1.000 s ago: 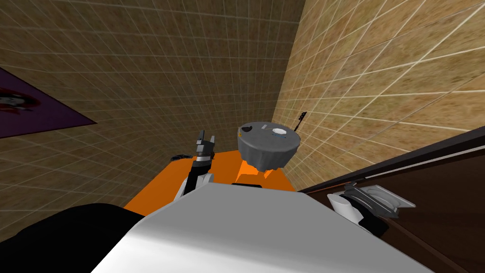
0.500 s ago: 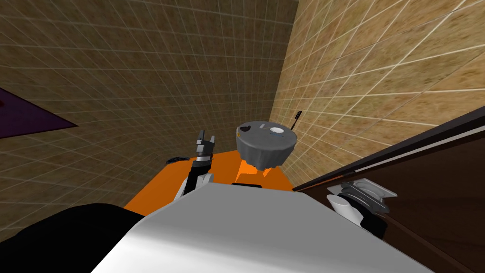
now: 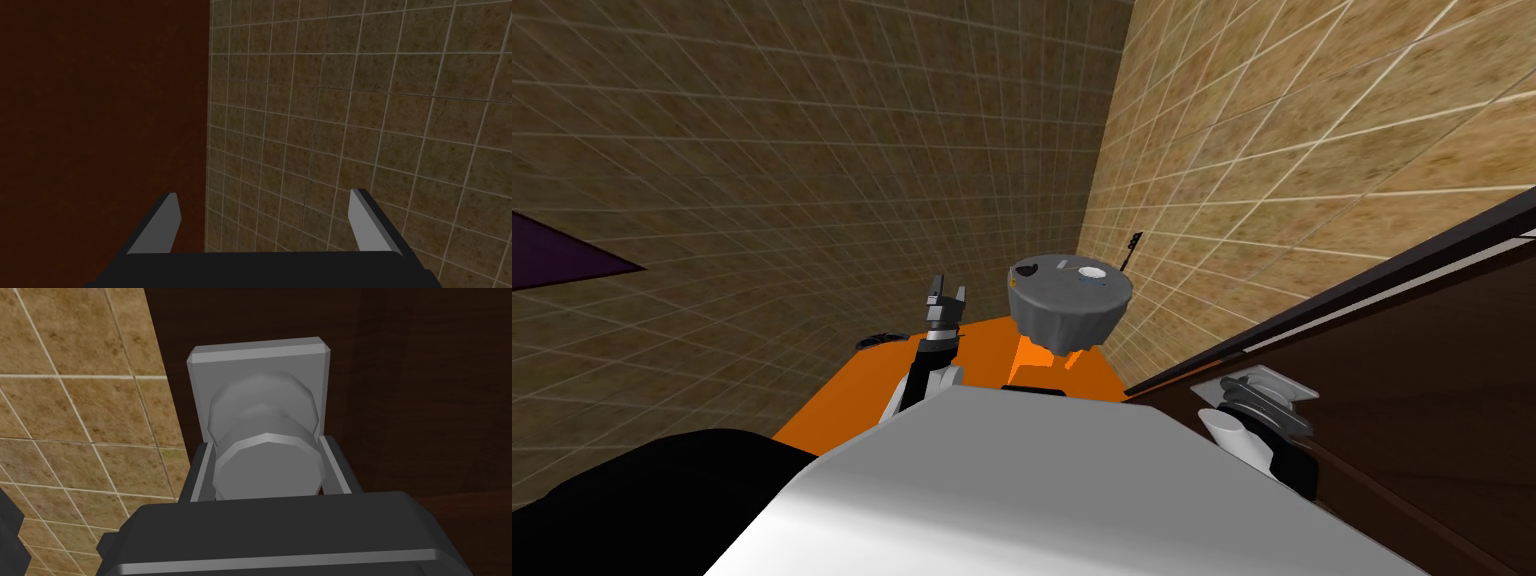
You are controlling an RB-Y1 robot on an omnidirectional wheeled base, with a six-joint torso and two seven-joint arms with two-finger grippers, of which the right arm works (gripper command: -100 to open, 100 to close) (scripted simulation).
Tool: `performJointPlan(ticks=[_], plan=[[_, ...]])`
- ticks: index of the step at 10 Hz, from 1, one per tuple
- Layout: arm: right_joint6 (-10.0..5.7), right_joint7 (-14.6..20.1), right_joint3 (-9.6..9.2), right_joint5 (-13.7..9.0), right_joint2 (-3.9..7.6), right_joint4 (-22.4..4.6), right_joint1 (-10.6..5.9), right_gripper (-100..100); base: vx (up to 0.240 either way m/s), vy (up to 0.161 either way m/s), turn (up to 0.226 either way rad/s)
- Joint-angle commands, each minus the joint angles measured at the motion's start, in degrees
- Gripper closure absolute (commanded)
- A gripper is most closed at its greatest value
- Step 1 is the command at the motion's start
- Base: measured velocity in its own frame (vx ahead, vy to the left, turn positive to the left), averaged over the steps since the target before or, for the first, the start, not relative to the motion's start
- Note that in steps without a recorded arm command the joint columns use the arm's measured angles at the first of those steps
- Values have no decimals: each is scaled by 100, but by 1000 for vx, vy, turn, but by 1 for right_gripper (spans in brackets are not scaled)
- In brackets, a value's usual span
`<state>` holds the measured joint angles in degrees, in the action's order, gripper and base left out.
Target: Pull the door open
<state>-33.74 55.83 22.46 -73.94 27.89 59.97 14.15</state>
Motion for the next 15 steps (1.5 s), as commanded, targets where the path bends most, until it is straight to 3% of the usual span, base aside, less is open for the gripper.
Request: performJointPlan(ticks=[1, 3, 4, 15], plan=[[50, 176, -155, 111, 45, 71, 4, 100, -53, -13, -114], [95, 297, -246, 176, 75, 117, 48, 100, -39, -14, -77], [104, 197, -189, 122, 20, 142, 71, 100, -15, -8, -13], [245, 394, -791, 475, 21, 605, 47, 100, -185, 56, 45]])
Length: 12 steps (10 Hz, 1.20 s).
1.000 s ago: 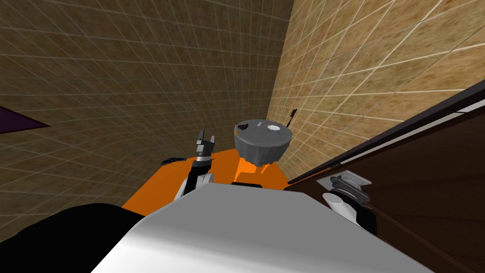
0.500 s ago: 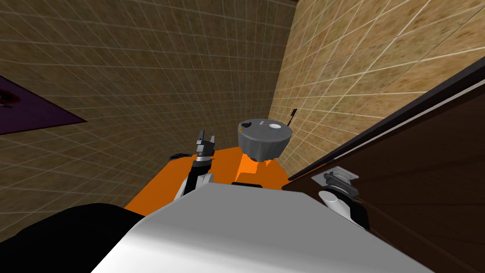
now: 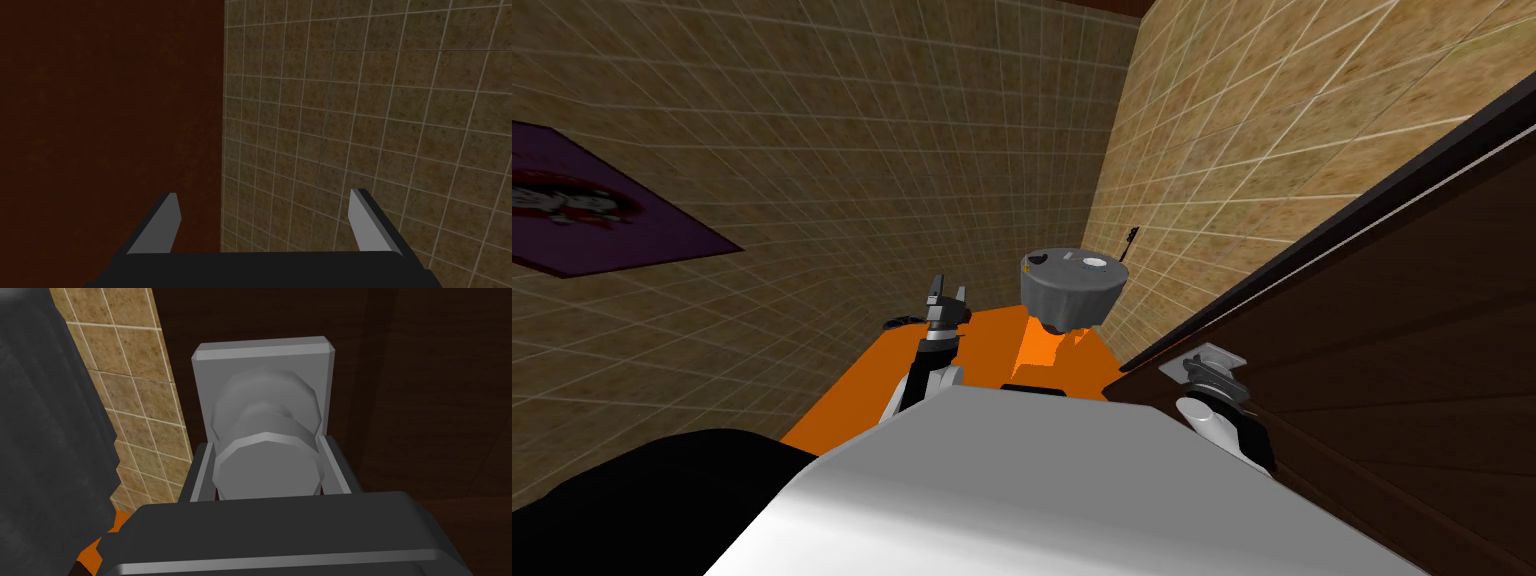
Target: Pull the door open
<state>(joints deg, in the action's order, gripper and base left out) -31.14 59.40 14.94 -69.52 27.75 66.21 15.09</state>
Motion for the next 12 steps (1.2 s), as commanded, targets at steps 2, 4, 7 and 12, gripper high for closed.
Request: performJointPlan(ticks=[2, 4, 7, 12], plan=[[29, 16, -108, 43, -13, 74, 18, 100, -101, 19, 36], [35, 49, -211, 93, -1, 155, 26, 100, -214, 22, 61], [46, 107, -395, 181, 21, 300, 41, 100, -216, 44, 49], [78, 175, -600, 272, 41, 436, 59, 100, -175, 47, 40]])
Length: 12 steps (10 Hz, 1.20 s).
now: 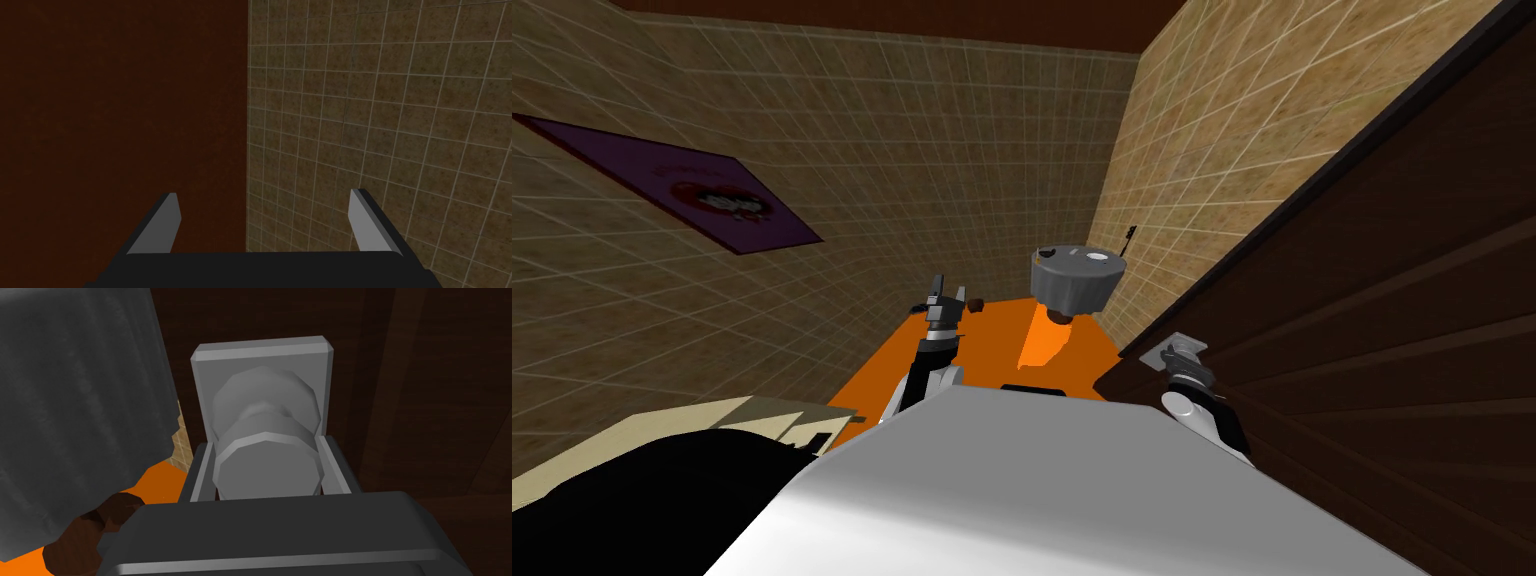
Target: Pull the door open
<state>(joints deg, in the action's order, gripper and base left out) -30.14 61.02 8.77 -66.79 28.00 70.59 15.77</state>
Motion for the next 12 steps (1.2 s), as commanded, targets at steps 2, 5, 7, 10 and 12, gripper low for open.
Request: performJointPlan(ticks=[2, 5, 7, 10, 12], plan=[[-5, 41, -128, 56, 25, 101, 22, 100, -169, -2, 52], [-12, 98, -304, 133, 59, 240, 52, 100, -203, 9, 58], [-17, 137, -429, 187, 83, 338, 74, 100, -210, 12, 50], [-25, 198, -616, 268, 119, 486, 106, 100, -213, 9, 56], [8, 209, -702, 292, 117, 520, 146, 100, -113, 4, 35]])
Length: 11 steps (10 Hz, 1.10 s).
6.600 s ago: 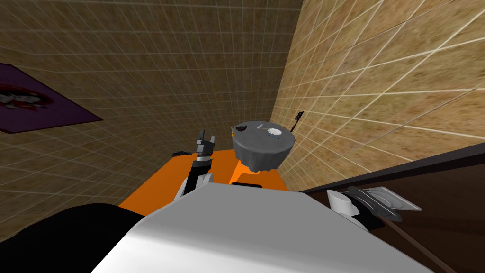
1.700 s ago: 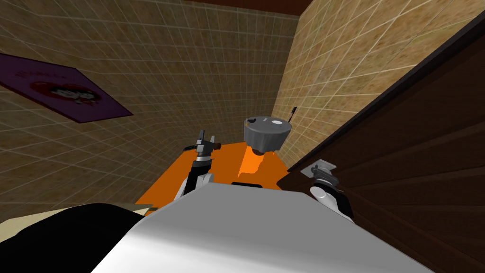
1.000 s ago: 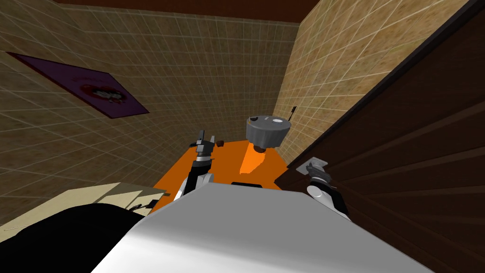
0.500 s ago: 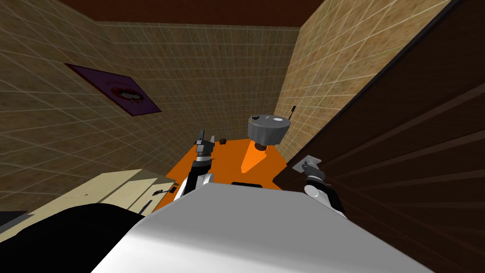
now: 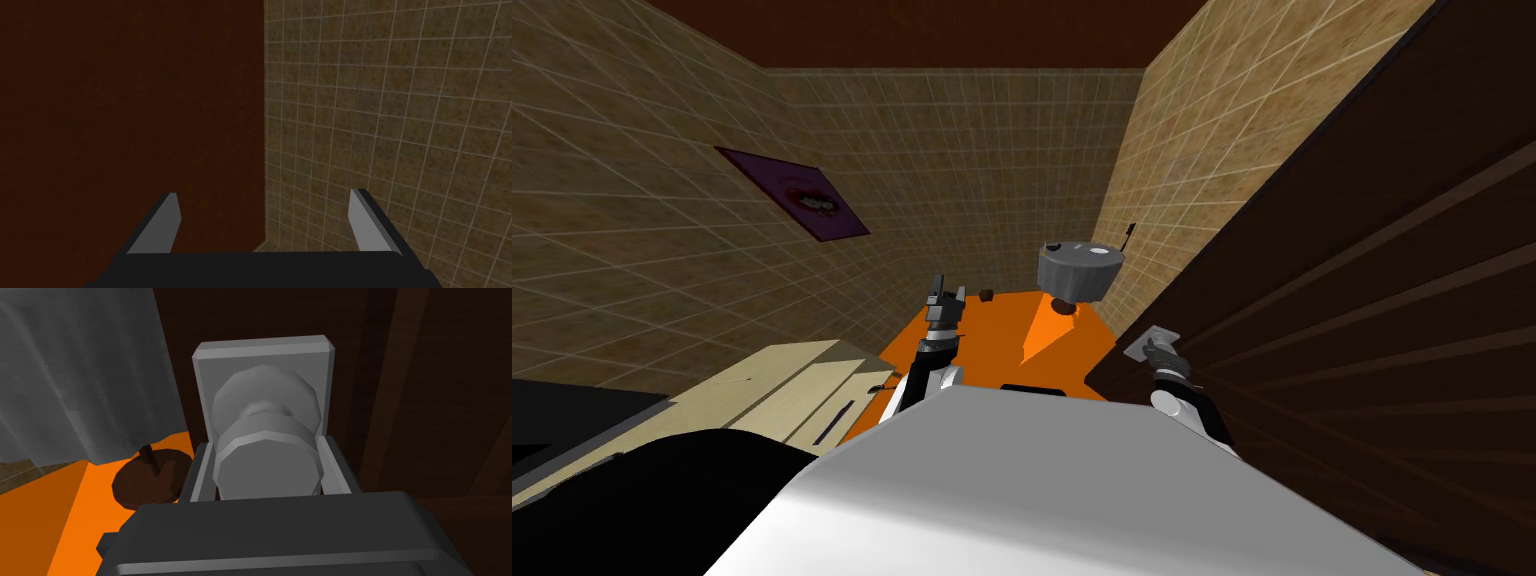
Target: Pull the door open
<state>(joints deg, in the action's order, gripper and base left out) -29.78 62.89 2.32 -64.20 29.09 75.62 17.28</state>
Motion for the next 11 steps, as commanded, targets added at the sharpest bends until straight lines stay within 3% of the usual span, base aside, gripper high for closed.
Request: performJointPlan(ticks=[1, 8, 11], plan=[[-34, 38, -106, 54, 21, 55, 4, 100, -204, -23, 58], [-82, 168, -522, 237, 131, 376, 80, 100, -194, -18, 52], [-80, 206, -601, 270, 163, 377, 80, 100, -141, 13, 27]])
